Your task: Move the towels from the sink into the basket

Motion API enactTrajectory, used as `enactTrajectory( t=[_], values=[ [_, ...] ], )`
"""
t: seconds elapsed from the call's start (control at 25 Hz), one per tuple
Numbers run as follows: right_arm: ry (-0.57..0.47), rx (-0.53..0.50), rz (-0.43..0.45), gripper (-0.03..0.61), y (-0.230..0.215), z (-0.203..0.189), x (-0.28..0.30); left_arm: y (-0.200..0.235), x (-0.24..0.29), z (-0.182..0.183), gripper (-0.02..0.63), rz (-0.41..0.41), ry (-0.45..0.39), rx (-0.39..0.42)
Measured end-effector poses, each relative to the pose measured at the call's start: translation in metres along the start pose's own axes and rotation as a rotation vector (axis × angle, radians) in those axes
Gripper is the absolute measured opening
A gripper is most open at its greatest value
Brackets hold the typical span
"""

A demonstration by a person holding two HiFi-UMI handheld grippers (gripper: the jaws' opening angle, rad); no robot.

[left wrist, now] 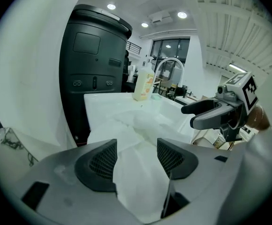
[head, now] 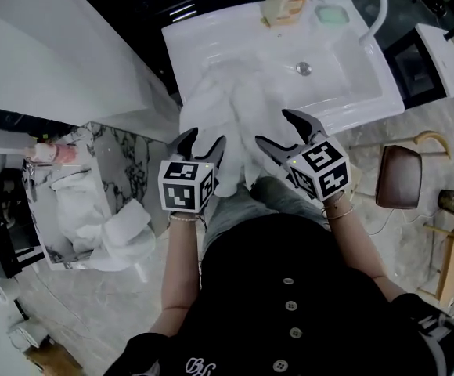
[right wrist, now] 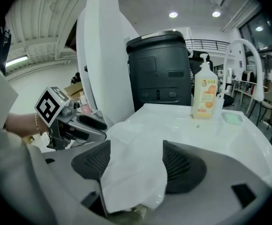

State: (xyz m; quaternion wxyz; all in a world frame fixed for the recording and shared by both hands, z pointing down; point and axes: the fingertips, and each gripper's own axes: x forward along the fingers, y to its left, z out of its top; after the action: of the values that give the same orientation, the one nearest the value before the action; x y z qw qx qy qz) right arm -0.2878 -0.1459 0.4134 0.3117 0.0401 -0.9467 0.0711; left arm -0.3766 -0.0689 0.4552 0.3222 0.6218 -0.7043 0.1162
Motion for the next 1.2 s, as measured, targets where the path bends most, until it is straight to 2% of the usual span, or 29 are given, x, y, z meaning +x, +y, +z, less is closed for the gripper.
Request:
enactTrajectory(
  t=[0.2,0.56,0.96,1.2],
  values=[
    [0.081,-0.070,0.073,0.360,0.007,-0.005,0.016,0.007,-0.001,-0.013,0.245,0.053,0.015,-0.047],
    [0.188,-0.179,0.136,0.394,0.001,-0.021,0.035,0.022,-0.005,-0.035,0.247,0.167,0.044,-0.123],
    [0.301,-0.237,0.238,0.417,0.013,-0.037,0.065,0.025,0.000,-0.060,0.247,0.180,0.068,-0.202],
    [0.415,-0.328,0.235,0.426,0.013,-0.055,0.085,0.028,0.009,-0.063,0.247,0.168,0.071,-0.212]
  ],
)
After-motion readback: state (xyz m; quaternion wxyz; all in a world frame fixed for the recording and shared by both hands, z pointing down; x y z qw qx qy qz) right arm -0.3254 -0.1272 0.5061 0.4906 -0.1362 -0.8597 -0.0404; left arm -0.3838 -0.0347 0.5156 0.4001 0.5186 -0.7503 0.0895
